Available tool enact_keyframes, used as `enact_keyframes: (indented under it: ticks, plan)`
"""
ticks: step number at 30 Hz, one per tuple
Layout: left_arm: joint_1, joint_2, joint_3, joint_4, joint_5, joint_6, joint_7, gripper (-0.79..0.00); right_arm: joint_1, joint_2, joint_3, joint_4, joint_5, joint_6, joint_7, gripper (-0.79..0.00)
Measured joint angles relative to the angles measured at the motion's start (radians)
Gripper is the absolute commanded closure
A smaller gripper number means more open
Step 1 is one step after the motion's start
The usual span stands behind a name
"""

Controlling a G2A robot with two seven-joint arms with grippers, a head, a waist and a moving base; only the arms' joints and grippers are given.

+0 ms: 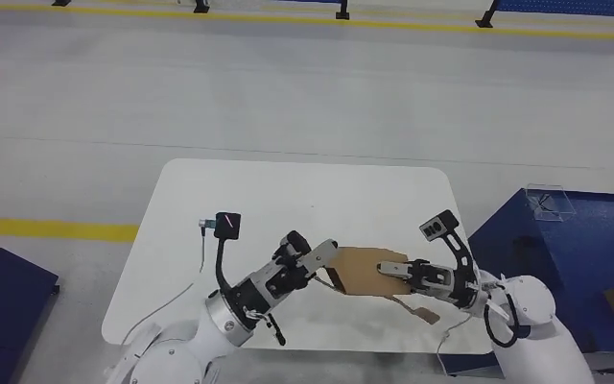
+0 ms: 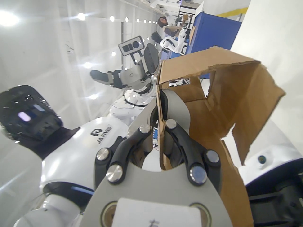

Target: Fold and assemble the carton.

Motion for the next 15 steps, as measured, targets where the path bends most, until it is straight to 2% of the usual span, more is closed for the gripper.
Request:
enact_keyframes:
  ticks: [3,7,15]
  plan:
    - [0.041,0.005,-0.057,-0.015,-0.005,0.027,0.003,-0.785,0.032,0.001,0.011,0.047,0.123,0.080,0.056,0.000]
    - [0.060,0.011,-0.093,-0.009,-0.026,0.091,-0.076,-0.785,0.063,0.002,0.026,0.087,0.230,0.138,0.117,0.000]
    - [0.033,0.015,0.001,-0.004,0.136,0.139,-0.184,-0.785,0.072,0.000,0.037,0.093,0.257,0.098,0.125,0.000]
